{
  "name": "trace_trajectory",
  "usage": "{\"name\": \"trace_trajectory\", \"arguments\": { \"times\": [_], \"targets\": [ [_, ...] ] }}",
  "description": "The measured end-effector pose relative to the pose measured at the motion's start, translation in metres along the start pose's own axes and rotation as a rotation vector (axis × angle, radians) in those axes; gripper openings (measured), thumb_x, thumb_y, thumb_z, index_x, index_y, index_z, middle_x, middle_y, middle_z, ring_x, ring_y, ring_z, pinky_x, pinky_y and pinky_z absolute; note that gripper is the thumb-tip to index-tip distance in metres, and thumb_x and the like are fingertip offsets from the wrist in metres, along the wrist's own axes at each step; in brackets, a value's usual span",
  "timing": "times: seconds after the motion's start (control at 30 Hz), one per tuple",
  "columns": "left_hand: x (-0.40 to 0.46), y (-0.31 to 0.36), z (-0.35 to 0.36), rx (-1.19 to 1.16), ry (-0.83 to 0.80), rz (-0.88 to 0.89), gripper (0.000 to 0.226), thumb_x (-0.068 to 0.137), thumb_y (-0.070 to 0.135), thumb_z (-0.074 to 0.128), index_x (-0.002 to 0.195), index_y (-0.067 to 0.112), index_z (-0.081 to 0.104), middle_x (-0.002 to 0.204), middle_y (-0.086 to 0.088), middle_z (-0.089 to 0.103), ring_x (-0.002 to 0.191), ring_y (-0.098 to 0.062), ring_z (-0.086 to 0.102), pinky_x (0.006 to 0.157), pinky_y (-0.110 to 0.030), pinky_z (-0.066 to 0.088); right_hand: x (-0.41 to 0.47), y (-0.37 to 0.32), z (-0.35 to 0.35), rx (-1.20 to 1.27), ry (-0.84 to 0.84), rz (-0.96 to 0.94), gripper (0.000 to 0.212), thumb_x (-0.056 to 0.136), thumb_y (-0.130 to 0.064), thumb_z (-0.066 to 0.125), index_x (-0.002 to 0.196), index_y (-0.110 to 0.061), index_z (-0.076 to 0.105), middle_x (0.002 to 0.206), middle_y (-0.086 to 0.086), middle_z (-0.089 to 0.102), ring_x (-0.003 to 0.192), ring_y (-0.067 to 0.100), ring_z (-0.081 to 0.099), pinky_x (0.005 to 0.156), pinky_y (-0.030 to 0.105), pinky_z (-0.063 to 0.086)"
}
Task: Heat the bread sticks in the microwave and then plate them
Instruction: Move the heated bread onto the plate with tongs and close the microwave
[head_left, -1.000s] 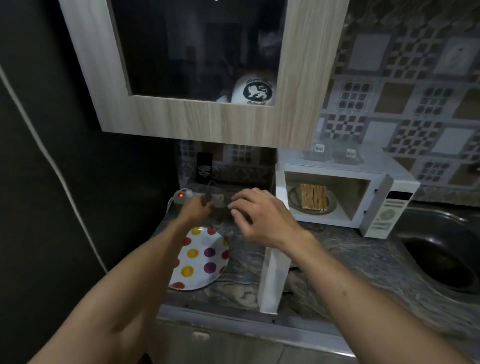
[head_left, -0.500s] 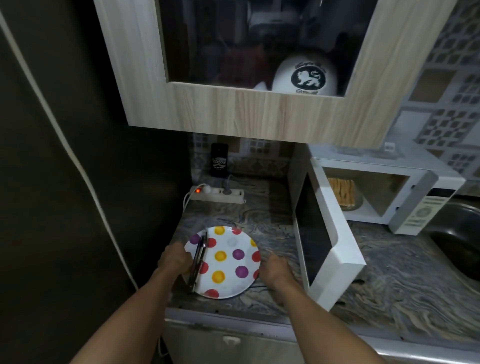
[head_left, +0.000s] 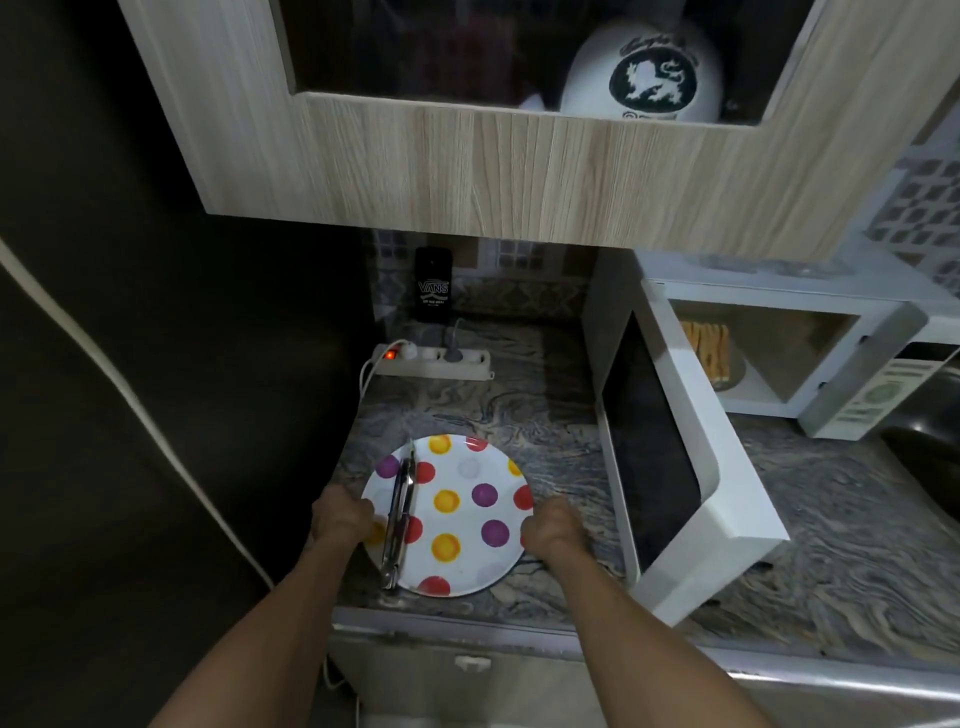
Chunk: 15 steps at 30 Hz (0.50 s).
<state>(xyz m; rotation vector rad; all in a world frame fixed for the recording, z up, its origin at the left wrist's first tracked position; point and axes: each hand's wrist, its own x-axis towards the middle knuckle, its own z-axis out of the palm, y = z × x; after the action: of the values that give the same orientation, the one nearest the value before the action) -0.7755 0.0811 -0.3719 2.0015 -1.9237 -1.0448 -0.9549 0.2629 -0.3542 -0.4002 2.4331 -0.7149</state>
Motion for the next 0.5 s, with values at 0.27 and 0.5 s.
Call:
{"name": "trace_trajectory", "arguments": {
  "times": [0.27,0.5],
  "targets": [
    [-0.040,-0.008,-0.011,-0.014,-0.041,-0.019,0.036,0.087,0.008,0.063,0.120,-0.006,0.057,0.119,-0.024,0.059,0.106,-0.036,0.059,0.075,-0.032,0.046,-0.032,0.027,-0.009,0.010,-0.029,-0.040,0.026,0.088,-0.011,0.059,0.108,-0.001,0.073,0.116,0.016,0.070,0.107,0.032,0.066,0.078,0.026,0.047],
    [-0.110,-0.046,-0.030,0.025,-0.009,-0.033,0.038,0.085,0.009,0.065,0.121,0.001,0.055,0.113,-0.020,0.061,0.092,-0.033,0.063,0.077,-0.038,0.058,-0.087,0.064,-0.021,-0.044,-0.072,-0.103,0.032,0.086,-0.018,0.056,0.113,-0.011,0.071,0.119,0.009,0.069,0.112,0.030,0.064,0.088,0.030,0.051]
  ]
}}
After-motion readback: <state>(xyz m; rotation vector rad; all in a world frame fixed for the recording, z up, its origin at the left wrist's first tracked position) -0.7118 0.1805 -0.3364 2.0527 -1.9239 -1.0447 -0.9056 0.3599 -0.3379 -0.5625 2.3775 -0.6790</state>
